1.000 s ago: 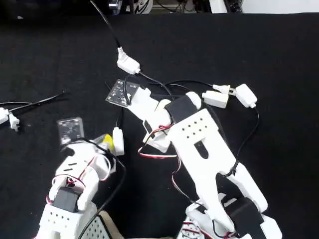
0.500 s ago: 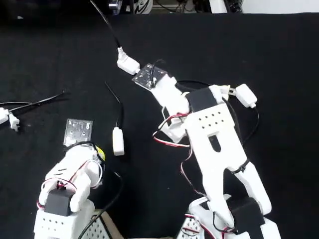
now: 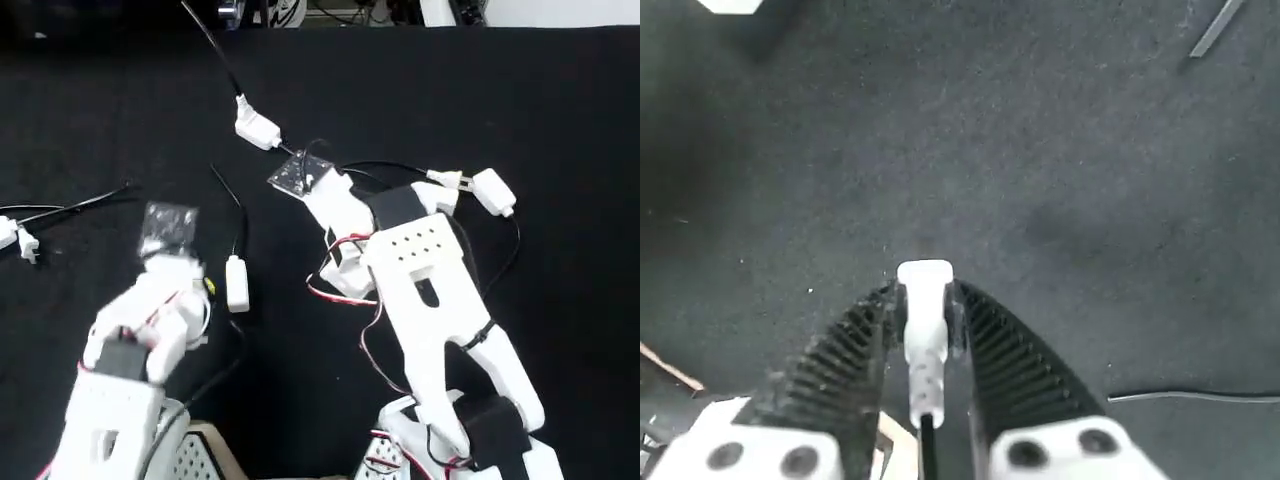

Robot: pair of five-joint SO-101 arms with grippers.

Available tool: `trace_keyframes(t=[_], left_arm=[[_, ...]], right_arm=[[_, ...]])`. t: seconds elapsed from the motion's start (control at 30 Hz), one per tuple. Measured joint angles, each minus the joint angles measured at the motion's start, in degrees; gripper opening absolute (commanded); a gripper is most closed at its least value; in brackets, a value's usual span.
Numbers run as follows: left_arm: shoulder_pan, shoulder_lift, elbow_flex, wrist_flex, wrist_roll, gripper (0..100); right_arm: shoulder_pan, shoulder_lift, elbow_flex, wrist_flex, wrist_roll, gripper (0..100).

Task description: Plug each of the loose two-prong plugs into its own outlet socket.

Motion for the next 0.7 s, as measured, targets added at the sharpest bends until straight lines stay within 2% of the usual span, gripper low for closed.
trace_keyframes(t=[0.13,0.37,0.5,0.7], left_arm=[[0.53,17.85,-6.77,-4.66,-2.02,3],[1.93,42.81,-10.37,-19.52,-2.46,3],[1.93,48.88,-13.01,-21.54,-2.46,3],[2.64,49.41,-13.63,-22.15,-2.46,3]], right_arm=[[-0.09,0.00,0.00,0.00,0.00,1.1],[-0.09,0.00,0.00,0.00,0.00,1.1],[0.09,0.00,0.00,0.00,0.00,1.1],[0.09,0.00,1.76,-1.05,0.00,1.1]])
